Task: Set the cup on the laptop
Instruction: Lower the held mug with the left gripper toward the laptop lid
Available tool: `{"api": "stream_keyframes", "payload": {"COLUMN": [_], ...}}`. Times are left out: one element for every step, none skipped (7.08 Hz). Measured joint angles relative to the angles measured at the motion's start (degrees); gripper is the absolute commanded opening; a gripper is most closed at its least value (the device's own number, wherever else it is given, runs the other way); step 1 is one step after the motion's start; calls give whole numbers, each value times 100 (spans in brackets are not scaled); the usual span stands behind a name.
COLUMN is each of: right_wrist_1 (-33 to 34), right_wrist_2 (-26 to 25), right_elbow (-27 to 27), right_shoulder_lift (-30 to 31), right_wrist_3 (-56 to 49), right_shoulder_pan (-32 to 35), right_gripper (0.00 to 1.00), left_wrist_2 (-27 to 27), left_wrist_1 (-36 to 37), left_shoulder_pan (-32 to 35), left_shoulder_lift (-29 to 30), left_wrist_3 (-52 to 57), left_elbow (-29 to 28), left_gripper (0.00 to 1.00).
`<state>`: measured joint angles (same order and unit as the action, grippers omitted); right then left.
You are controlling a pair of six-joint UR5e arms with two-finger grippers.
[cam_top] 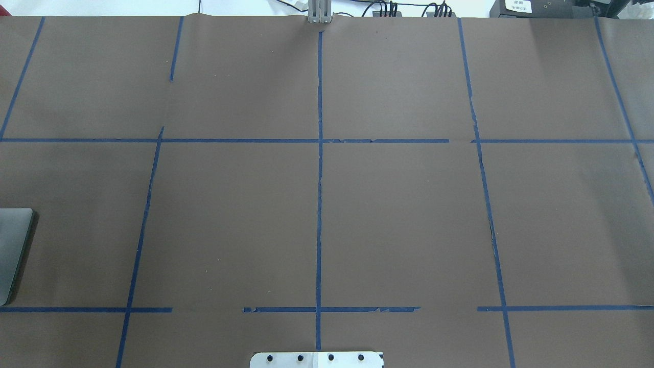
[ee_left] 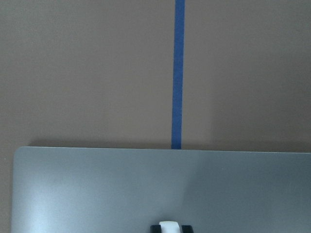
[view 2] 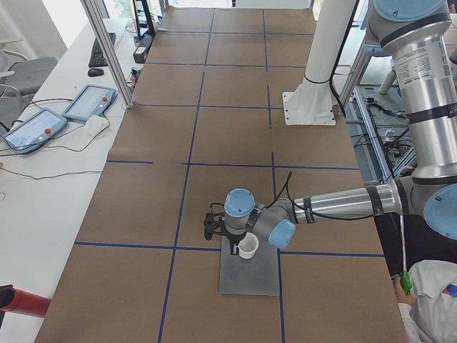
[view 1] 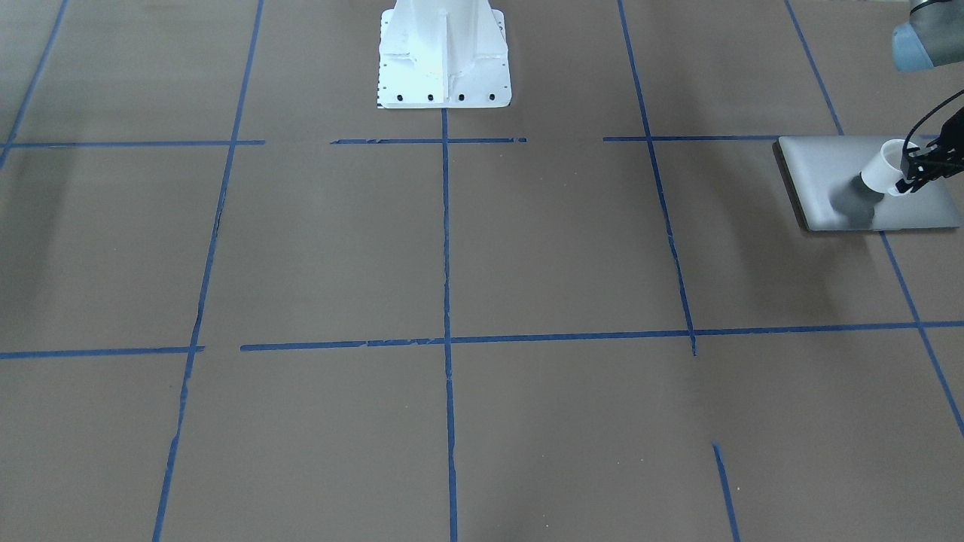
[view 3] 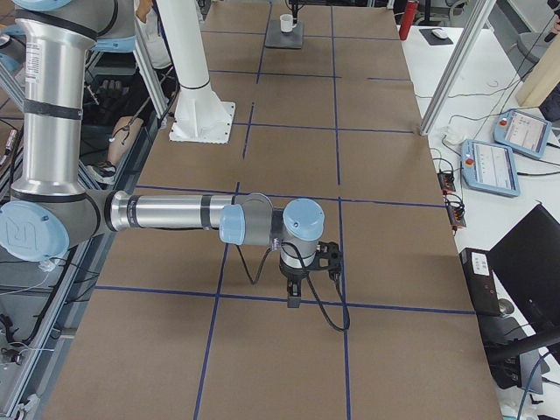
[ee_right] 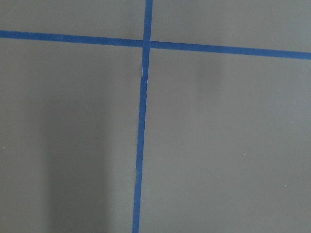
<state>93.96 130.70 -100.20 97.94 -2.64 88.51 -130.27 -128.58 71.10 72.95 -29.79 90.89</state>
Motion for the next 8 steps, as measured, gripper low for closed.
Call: {"api": "stream_keyframes", "payload": {"right_wrist_1": [0, 0, 0, 2, 5, 7, 8, 8], "right_wrist_2": [0, 0, 0, 0, 0, 0, 0, 0], "right_elbow": [0, 0, 0, 0, 0, 0, 0, 0], "right_shoulder_lift": [-2, -2, -3, -3, -2, 2, 3, 0], "right_wrist_3": [0, 0, 0, 0, 0, 0, 0, 0], "right_shoulder_pan": [0, 0, 0, 0, 0, 0, 0, 0], "right_gripper": [100, 100, 100, 100, 100, 100, 100, 100], "left_wrist_2": [-15, -51, -112, -177, -225, -266, -281, -288], "left_wrist_1": [0, 0, 0, 2, 20, 55, 151, 407], "left_shoulder_pan": [0, 0, -2, -6, -4, 2, 14, 111], "left_shoulder_lift": [15, 30, 72, 130, 155, 147, 132, 132], "left_wrist_3": [0, 2, 10, 19, 30, 45, 59, 168], "left_elbow": [-18, -37, -75, -116, -108, -12, 199, 475], "left_gripper": [34, 80, 100, 100, 100, 100, 100, 100]}}
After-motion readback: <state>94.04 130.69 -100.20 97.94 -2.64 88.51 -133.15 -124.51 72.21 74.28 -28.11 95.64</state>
